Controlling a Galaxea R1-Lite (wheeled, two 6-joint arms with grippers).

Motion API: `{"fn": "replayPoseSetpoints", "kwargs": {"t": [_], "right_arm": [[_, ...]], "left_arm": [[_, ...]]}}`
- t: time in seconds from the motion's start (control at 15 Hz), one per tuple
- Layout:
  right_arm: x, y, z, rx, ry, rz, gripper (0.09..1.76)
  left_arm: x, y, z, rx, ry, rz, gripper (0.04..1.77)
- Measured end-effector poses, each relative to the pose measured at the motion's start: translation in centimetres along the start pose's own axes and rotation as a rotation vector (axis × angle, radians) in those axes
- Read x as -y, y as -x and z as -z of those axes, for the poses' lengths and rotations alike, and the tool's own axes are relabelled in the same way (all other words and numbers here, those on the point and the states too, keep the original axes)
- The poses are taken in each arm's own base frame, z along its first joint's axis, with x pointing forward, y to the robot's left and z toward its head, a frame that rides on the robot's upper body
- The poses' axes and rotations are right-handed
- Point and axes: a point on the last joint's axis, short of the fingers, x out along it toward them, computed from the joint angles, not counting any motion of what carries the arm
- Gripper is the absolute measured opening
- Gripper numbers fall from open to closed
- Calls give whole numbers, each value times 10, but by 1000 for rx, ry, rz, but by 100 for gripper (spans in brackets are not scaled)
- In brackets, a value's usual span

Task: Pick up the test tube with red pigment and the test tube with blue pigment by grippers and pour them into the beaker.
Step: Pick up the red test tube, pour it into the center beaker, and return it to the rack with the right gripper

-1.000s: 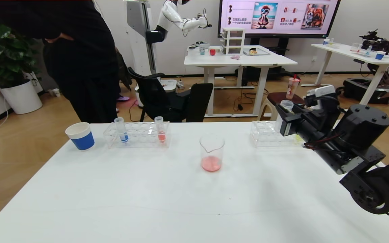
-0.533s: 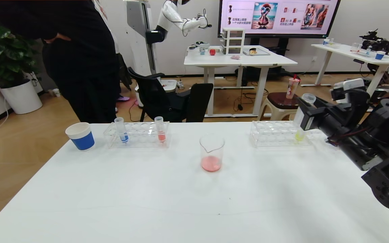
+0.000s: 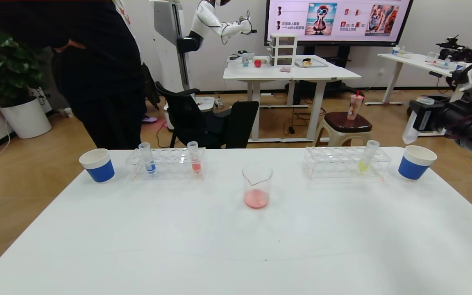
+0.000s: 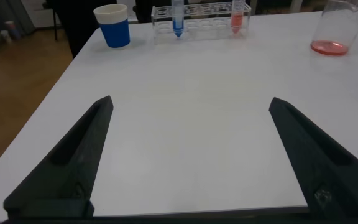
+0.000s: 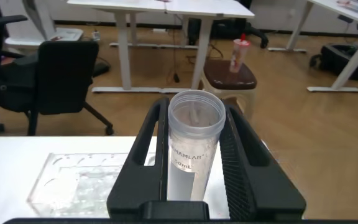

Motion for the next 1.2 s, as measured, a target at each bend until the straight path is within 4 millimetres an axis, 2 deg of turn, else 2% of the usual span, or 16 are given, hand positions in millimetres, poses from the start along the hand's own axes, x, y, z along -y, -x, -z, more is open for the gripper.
{"fn": "replayPoseSetpoints", "kwargs": {"t": [0.13, 0.27, 0.6, 0.93, 1.2], "right_arm": [[21, -8, -5, 17, 3, 43, 51], [42, -19, -1, 20, 6, 87, 51], [79, -50, 34, -8, 6, 166, 51], [100, -73, 77, -47, 2, 200, 51], [102, -78, 95, -84, -5, 202, 51]], "left_arm": [[0, 0, 0, 0, 0, 0, 175], [0, 0, 0, 0, 0, 0, 175], [0, 0, 0, 0, 0, 0, 175], [0, 0, 0, 0, 0, 0, 175], [0, 0, 0, 0, 0, 0, 175]]}}
